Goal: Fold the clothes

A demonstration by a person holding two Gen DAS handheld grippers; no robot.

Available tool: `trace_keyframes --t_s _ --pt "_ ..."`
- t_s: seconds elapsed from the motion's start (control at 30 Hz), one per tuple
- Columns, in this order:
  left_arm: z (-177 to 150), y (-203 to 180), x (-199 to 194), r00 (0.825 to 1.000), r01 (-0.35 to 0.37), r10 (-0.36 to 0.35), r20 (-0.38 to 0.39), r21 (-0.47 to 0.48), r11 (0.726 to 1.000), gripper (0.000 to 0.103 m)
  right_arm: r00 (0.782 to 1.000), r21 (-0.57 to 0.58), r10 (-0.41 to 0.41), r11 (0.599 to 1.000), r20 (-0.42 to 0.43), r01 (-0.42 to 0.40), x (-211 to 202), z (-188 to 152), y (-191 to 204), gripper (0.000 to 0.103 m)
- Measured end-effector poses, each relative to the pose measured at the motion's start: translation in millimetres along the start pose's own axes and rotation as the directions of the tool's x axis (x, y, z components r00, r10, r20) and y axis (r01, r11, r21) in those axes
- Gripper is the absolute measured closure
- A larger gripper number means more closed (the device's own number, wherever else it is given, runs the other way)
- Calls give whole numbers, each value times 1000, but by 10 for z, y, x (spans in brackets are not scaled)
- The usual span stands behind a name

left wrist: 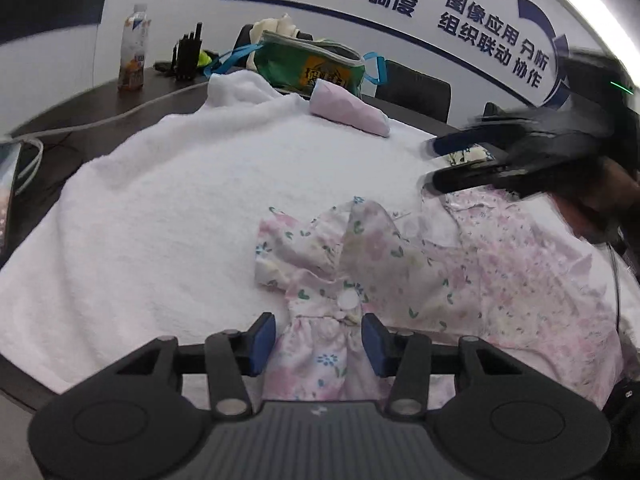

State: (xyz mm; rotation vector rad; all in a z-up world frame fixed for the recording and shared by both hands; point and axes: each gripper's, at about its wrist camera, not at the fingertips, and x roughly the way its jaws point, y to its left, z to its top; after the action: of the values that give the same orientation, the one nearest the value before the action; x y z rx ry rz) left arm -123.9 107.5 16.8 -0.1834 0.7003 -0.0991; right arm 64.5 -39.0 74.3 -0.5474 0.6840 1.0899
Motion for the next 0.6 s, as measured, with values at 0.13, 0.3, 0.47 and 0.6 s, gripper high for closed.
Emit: trace_keyframes --t_s 0.13,0.3,0.47,0.6 --pt "-13 11 -44 1000 20 -20 0 60 998 88 989 -19 86 996 -116 -89 524 55 -63 47" --pt "102 107 -64 996 92 -92 -3 101 991 102 994 -69 68 995 -85 -74 423 56 63 101" --pt "552 314 -128 994 21 -36 106 140 990 102 981 -79 -125 987 150 138 37 392 35 101" --pt "875 600 -66 989 -41 25 146 108 993 102 958 -104 -200 969 205 224 53 699 -105 101"
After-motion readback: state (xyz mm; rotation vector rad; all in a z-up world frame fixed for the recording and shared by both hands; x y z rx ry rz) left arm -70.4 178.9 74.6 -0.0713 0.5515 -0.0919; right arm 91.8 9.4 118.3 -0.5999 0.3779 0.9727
